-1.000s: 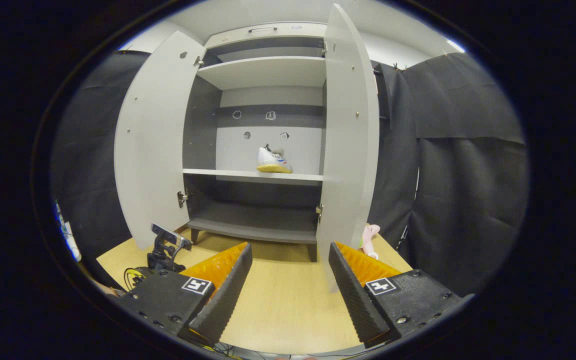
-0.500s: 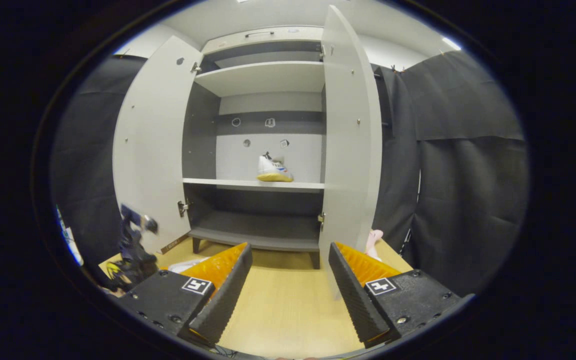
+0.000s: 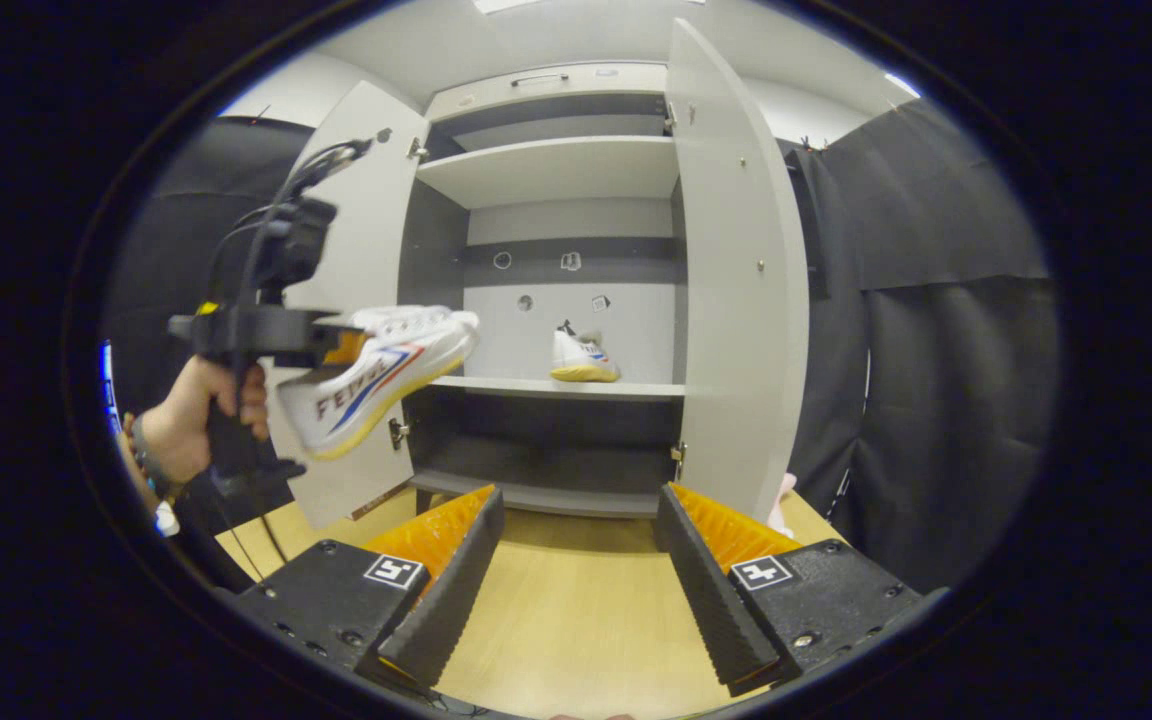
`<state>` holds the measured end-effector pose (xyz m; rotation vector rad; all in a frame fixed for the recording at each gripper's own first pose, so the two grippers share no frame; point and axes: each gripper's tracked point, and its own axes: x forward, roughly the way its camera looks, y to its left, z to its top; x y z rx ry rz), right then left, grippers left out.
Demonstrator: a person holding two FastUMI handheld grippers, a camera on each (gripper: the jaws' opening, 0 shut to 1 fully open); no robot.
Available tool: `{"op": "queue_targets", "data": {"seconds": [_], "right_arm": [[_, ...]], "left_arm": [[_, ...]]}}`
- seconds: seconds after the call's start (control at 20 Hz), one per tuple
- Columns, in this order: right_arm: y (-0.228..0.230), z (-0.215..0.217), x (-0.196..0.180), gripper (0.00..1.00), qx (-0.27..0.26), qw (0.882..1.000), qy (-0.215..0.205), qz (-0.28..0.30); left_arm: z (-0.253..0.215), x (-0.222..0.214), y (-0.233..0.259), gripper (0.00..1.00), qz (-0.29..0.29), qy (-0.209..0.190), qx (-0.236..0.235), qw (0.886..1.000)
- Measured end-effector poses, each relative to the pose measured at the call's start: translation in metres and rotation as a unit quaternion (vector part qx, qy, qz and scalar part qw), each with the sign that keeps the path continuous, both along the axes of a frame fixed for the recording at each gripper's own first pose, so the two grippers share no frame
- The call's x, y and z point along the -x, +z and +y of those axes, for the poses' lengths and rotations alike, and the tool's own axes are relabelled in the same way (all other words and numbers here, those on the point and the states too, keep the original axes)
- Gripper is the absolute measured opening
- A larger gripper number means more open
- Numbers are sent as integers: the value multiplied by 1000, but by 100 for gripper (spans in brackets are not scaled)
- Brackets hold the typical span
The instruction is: Grab one shoe with the right hand and put it into the shoe cabinet, grab the other shoe with the left hand and put it into the shoe cabinet; then close the right door with the right hand and the left door with the left hand.
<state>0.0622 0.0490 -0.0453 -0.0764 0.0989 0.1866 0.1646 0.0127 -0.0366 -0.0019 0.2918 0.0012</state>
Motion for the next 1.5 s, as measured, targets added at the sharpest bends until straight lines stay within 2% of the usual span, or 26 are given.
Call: {"op": "queue_targets", "data": {"seconds": [0.15, 0.25, 0.4, 0.55, 0.75, 0.95, 1.0, 1.05, 1.1, 1.15, 1.2, 1.25, 1.3, 1.35, 1.4, 1.45, 1.5], "right_arm": [[4, 2, 2, 96, 1, 1000, 3, -4], [5, 1, 3, 96, 0, 1000, 2, -3], [3, -5, 4, 96, -1, 1000, -6, 0], [0, -13, 3, 97, -8, 1000, -16, 6], [-2, -26, -1, 96, -13, 999, -31, 9], [-9, -31, -9, 97, -24, 999, -36, 22], [-9, -30, -10, 97, -26, 999, -35, 23], [-8, -30, -12, 97, -27, 999, -35, 21], [-7, -29, -13, 97, -27, 999, -35, 19], [-6, -27, -14, 97, -27, 999, -32, 18], [-5, -25, -15, 97, -28, 999, -29, 16], [-2, -24, -16, 97, -27, 999, -26, 13], [-2, -23, -16, 97, -26, 999, -25, 11], [1, -21, -16, 97, -27, 999, -22, 8], [2, -20, -16, 97, -29, 999, -19, 5], [5, -17, -16, 97, -30, 999, -16, 3], [7, -16, -15, 97, -30, 999, -14, 0]], "left_arm": [[0, -59, 7, 0, 32, 10, 20, 999], [8, -103, 1, 0, 62, 27, 15, 998], [2, -139, -17, 0, 117, 48, 6, 992], [-5, -162, -39, 0, 176, 58, 3, 983], [-1, -171, -68, 0, 227, 77, -12, 971], [-5, -174, -84, 0, 277, 70, 8, 958], [-10, -173, -84, 4, 287, 65, 21, 956], [-11, -175, -82, 13, 285, 62, 25, 956], [-9, -172, -82, 27, 287, 61, 21, 956], [-7, -167, -78, 28, 291, 58, 17, 955], [-4, -166, -74, 41, 284, 58, 11, 957], [3, -167, -68, 63, 271, 60, -2, 961], [6, -163, -64, 74, 264, 59, -2, 963], [4, -156, -59, 63, 261, 55, 4, 964], [5, -151, -54, 78, 252, 52, 5, 966], [8, -146, -48, 80, 243, 51, 6, 969], [8, -141, -42, 74, 231, 50, 7, 972]]}}
